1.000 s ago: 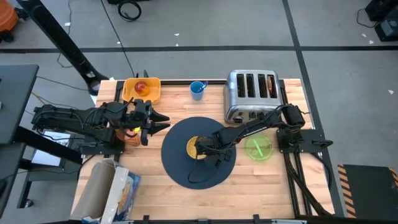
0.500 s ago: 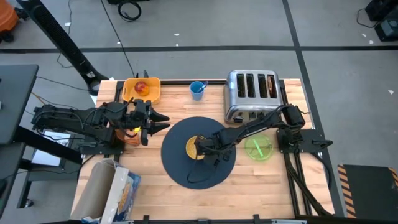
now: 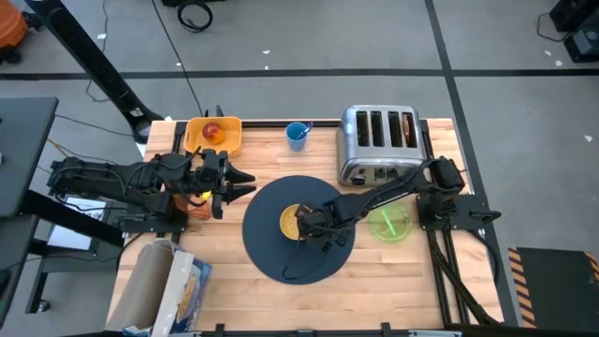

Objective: Arrange a breakfast setting
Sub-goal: Put the green plate on the dark blue table mat to the bottom right of the yellow bowl

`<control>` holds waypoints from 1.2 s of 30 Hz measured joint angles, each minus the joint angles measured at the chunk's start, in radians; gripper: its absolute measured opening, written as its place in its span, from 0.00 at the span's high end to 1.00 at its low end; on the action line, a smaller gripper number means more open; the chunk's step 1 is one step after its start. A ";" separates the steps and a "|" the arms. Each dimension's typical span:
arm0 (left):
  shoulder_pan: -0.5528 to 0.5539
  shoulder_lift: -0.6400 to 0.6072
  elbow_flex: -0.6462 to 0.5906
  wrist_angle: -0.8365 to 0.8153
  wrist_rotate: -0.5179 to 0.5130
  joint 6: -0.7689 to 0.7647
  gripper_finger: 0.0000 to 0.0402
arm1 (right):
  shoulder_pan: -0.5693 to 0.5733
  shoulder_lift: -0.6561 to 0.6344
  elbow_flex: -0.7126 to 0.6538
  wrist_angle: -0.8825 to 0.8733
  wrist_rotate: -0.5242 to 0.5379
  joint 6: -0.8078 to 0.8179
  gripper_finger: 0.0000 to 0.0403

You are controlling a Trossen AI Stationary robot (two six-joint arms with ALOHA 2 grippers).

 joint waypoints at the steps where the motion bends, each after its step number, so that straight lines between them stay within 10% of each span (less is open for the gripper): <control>1: 0.000 0.000 0.000 0.000 0.000 0.000 0.64 | 0.000 -0.009 0.000 -0.008 0.011 0.019 0.73; 10: 0.000 0.002 0.000 0.011 0.000 0.000 0.64 | 0.027 -0.150 0.000 -0.168 0.064 0.403 0.73; 28: -0.073 0.003 -0.001 -0.025 0.062 0.150 0.64 | 0.312 -0.156 0.000 -0.559 -0.002 1.962 0.74; 36: -0.163 0.003 -0.001 -0.240 0.012 0.157 0.64 | 0.379 -0.052 -0.003 -0.649 -0.047 2.155 0.72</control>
